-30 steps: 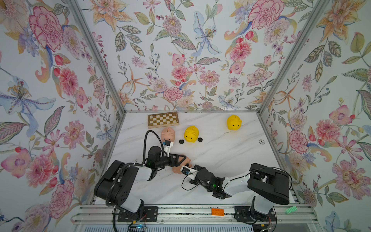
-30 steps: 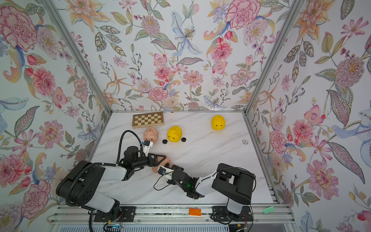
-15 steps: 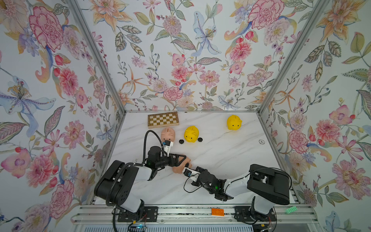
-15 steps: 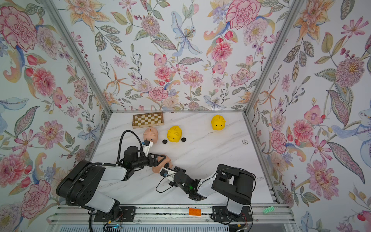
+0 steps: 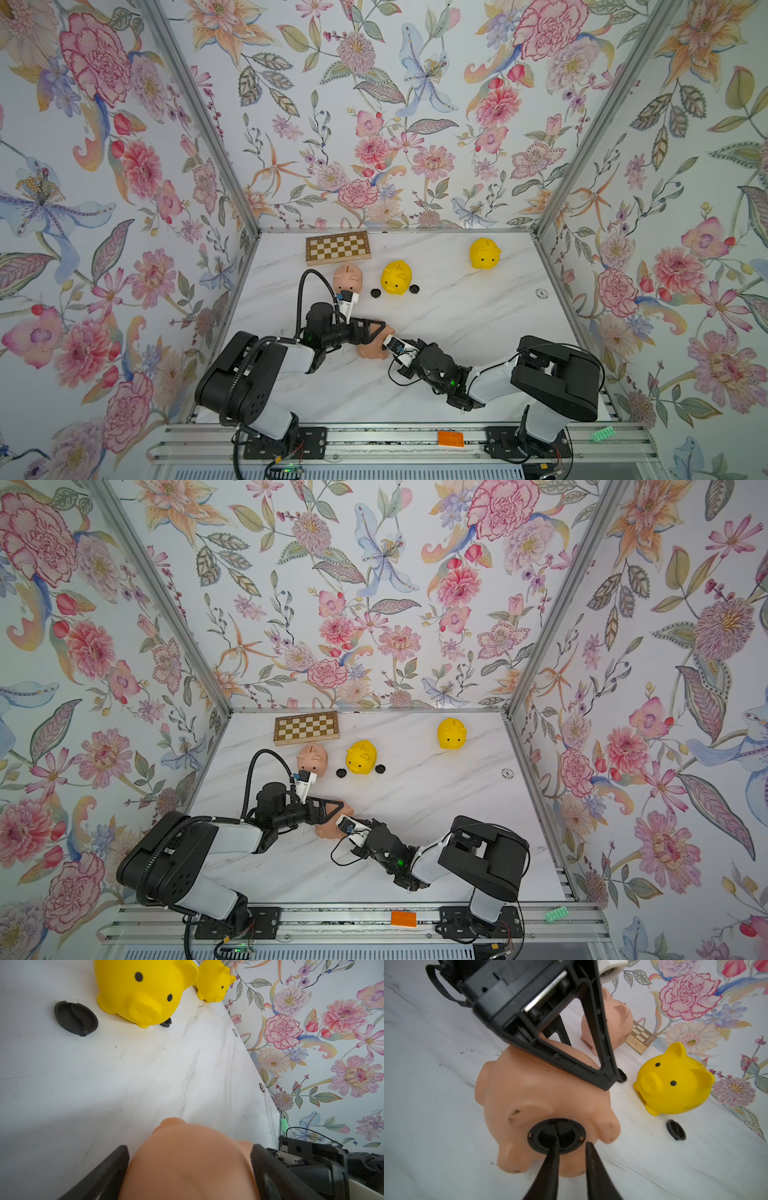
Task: Open piggy banks
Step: Open the lid on the piggy bank.
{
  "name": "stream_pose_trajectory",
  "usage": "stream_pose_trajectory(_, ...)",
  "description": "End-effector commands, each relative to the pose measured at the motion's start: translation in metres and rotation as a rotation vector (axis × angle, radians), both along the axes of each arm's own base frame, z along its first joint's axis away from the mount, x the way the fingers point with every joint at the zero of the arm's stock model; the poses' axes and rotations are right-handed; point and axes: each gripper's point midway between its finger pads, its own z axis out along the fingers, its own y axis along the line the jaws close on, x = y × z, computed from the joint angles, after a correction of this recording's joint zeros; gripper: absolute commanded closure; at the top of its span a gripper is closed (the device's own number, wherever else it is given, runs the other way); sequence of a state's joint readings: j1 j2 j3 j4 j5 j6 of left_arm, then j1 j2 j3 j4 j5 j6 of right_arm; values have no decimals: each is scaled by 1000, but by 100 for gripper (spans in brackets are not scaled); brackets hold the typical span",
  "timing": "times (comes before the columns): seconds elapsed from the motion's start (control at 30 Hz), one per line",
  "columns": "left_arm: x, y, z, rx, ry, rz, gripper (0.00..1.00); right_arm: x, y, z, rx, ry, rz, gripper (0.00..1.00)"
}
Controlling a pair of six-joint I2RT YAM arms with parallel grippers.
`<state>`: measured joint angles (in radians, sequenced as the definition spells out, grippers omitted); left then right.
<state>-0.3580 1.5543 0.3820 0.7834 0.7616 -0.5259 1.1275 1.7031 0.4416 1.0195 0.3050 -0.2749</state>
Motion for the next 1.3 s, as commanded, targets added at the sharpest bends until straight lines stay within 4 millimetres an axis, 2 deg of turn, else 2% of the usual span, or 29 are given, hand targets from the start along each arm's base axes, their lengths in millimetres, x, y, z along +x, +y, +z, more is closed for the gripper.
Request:
stream_pose_trajectory(0.0,-10,17,-45,100,136,51,6,0,4,4,39,19,16,76)
stream_pose_trajectory(0.6,-10,16,-45,92,142,48,6,3,17,-6,35,39,30,76)
stream_pose_trajectory(0.97,-11,14,-46,83,148,39,7,5,32,2,45,25,60,87)
stream_pose_trajectory(1.27,-12,14,-46,78,152,36,7,6,44,-9,31,60,98,85)
